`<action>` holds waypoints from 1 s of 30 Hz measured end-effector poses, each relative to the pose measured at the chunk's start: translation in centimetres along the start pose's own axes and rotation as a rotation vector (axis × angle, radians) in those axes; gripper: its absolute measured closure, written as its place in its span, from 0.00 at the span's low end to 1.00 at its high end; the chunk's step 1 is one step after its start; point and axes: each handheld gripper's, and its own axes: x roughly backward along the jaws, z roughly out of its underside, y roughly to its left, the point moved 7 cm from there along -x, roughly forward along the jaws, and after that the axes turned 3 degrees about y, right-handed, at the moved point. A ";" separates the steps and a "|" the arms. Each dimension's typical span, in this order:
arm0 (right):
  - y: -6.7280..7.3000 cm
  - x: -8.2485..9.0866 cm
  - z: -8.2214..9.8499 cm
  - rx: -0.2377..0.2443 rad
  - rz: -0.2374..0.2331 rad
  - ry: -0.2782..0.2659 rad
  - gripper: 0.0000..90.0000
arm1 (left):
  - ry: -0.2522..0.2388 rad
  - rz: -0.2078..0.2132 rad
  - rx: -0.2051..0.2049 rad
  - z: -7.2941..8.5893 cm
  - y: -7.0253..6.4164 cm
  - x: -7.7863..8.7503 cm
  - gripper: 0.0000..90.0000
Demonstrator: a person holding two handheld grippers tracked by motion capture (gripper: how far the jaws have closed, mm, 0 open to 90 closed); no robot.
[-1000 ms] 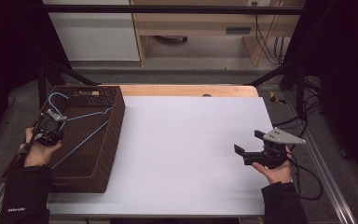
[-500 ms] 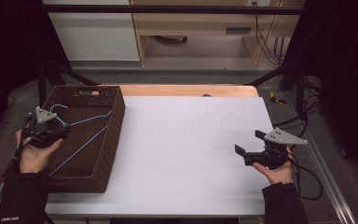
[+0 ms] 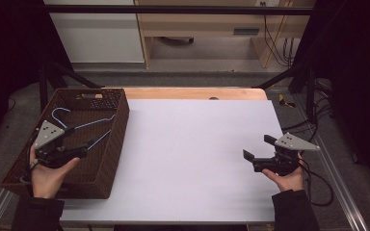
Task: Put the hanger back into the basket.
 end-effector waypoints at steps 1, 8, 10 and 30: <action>0.0 0.0 0.0 0.001 -0.001 0.000 0.04 | -0.011 0.011 0.007 0.0 -0.4 -0.1 0.23; 0.1 0.2 0.1 -0.006 -0.005 -0.002 0.04 | -0.041 0.101 -0.022 0.0 -4.3 -0.5 0.12; 0.1 0.3 0.2 -0.006 -0.004 -0.004 0.03 | -0.041 0.128 -0.029 0.1 -5.3 -0.6 0.11; 0.3 1.0 1.0 -0.023 -0.018 -0.012 0.03 | -0.043 0.186 -0.009 2.4 -8.0 -1.6 0.07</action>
